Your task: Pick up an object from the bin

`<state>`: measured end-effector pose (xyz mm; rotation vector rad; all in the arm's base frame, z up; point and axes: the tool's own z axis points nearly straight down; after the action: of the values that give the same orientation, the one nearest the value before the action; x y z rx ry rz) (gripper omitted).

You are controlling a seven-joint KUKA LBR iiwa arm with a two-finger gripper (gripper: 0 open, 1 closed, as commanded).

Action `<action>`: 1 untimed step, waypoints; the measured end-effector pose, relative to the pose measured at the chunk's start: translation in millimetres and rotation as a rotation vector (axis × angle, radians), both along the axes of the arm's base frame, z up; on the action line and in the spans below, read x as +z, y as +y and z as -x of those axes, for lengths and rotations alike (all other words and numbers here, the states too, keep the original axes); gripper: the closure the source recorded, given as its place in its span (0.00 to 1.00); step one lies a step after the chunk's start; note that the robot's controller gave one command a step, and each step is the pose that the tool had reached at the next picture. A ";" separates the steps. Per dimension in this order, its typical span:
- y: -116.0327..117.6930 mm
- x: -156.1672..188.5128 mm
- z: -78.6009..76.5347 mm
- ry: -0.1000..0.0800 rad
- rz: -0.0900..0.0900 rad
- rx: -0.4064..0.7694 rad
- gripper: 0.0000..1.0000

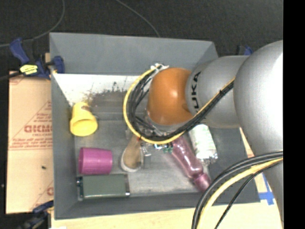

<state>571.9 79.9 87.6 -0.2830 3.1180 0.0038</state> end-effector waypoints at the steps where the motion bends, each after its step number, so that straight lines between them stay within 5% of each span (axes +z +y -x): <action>1: 4.4 -13.6 -26.4 0.012 0.003 0.158 1.00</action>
Offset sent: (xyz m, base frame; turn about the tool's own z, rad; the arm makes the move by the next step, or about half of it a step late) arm 0.0000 0.0000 0.0000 0.0000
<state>598.3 84.3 73.9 -0.5296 3.0984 0.0024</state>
